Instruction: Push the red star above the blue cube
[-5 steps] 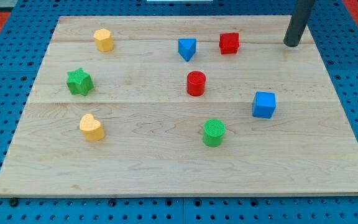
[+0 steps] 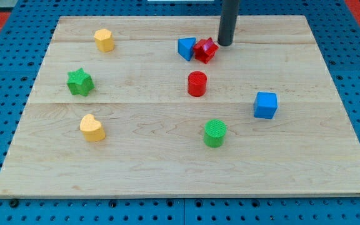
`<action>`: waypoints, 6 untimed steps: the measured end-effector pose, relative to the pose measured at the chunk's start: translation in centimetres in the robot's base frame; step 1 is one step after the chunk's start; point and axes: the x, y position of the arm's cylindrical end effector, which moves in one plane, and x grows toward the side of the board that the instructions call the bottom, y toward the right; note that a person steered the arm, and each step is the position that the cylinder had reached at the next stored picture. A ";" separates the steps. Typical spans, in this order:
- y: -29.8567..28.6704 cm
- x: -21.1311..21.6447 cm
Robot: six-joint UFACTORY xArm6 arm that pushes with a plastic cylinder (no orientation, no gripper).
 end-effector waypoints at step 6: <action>3.7 9.2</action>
